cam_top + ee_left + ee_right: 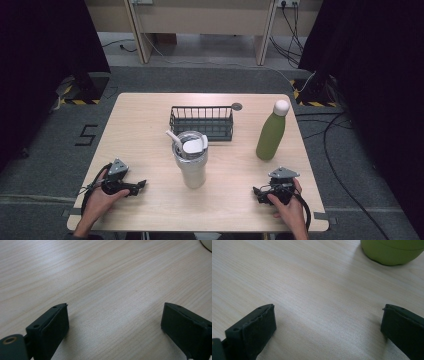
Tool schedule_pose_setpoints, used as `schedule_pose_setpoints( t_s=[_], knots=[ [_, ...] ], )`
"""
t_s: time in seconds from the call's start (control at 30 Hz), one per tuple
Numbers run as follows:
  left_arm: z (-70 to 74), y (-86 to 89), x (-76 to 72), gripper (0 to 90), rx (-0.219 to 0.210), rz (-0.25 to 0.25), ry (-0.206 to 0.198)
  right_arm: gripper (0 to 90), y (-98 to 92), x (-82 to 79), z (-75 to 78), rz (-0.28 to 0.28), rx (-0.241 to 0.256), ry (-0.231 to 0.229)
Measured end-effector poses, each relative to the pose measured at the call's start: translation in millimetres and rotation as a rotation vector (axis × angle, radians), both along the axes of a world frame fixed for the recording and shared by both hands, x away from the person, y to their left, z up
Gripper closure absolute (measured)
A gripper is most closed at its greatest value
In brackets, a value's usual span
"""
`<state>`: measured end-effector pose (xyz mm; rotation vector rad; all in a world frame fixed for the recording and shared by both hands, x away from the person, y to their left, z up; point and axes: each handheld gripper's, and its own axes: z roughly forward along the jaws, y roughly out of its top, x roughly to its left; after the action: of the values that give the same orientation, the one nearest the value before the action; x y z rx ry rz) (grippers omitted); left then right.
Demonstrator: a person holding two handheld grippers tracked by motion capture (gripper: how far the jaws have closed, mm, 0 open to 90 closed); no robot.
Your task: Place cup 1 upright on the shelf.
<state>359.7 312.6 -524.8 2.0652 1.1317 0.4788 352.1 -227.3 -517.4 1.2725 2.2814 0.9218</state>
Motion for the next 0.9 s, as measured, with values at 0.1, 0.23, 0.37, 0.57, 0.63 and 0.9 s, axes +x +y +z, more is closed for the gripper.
schedule_pose_setpoints(
  t_s=[0.1, 0.23, 0.37, 0.57, 0.63, 0.9],
  knots=[
    [0.5, 1.3, -0.9, 14.4, -0.016, -0.009, -0.008, 0.4, 0.0, 0.0, 0.0, 0.000, 0.000, 0.000],
    [0.6, 1.1, -1.2, 14.9, -0.013, -0.007, -0.012, 0.4, 0.0, 0.1, 0.0, -0.001, 0.000, 0.000],
    [0.9, 0.5, -2.5, 15.0, -0.009, -0.003, -0.025, 0.4, 0.0, 0.1, -0.1, -0.001, 0.001, -0.001],
    [5.4, -0.1, -5.2, 15.0, -0.040, -0.011, -0.051, 0.3, -0.1, 0.2, -0.1, -0.001, 0.001, -0.001],
    [8.2, -0.5, -6.5, 15.0, -0.056, -0.019, -0.068, 0.3, -0.1, 0.2, 0.0, -0.002, 0.001, 0.000],
    [13.5, -6.2, -10.6, 15.0, -0.113, -0.046, -0.109, 0.4, -0.1, 0.3, 0.0, -0.001, 0.001, -0.001]
  ],
)
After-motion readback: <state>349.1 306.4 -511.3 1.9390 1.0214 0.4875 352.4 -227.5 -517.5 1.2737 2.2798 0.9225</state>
